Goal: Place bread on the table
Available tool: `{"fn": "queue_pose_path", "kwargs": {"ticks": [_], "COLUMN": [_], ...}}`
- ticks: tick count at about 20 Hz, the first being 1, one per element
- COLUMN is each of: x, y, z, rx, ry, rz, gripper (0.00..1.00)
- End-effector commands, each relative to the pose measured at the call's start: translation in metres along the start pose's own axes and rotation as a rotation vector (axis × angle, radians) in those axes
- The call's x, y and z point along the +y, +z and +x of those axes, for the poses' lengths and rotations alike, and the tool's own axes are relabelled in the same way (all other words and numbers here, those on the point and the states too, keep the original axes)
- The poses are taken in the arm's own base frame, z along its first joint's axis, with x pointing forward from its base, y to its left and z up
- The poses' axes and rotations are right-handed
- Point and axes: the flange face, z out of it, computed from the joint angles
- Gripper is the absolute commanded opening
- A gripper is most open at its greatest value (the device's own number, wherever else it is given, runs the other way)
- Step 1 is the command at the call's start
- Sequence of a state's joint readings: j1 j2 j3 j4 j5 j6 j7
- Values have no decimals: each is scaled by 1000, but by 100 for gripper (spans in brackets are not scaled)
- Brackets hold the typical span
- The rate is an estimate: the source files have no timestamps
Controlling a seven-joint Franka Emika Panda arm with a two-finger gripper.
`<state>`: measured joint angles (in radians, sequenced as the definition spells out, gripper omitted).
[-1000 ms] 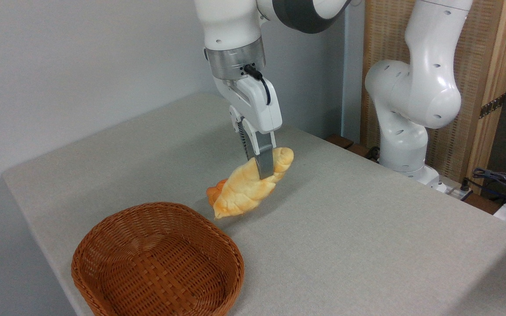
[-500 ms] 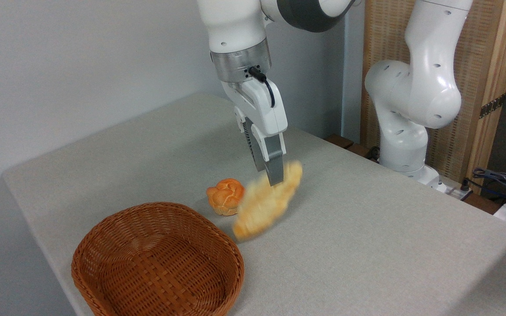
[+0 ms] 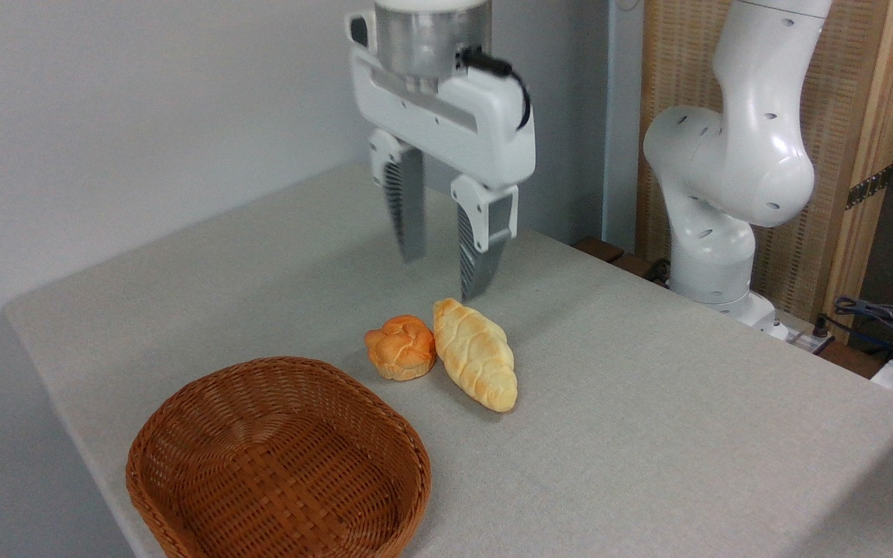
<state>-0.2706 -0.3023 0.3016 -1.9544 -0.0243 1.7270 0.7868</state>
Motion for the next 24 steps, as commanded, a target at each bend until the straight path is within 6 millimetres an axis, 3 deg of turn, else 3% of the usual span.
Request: {"fn": "queue_pose_path", "kwargs": {"ticks": [1, 4, 8, 15, 18, 24], "x": [-27, -32, -9, -1, 13, 7], "y": [-27, -20, -8, -7, -1, 2], "z": [46, 67, 93, 99, 108, 107], "rx": [31, -19, -50, -61, -86, -90], "ry": [-178, -174, -117, -92, -59, -49], "rz": [10, -5, -15, -8, -21, -15], "gripper": [100, 100, 100, 100, 100, 100]}}
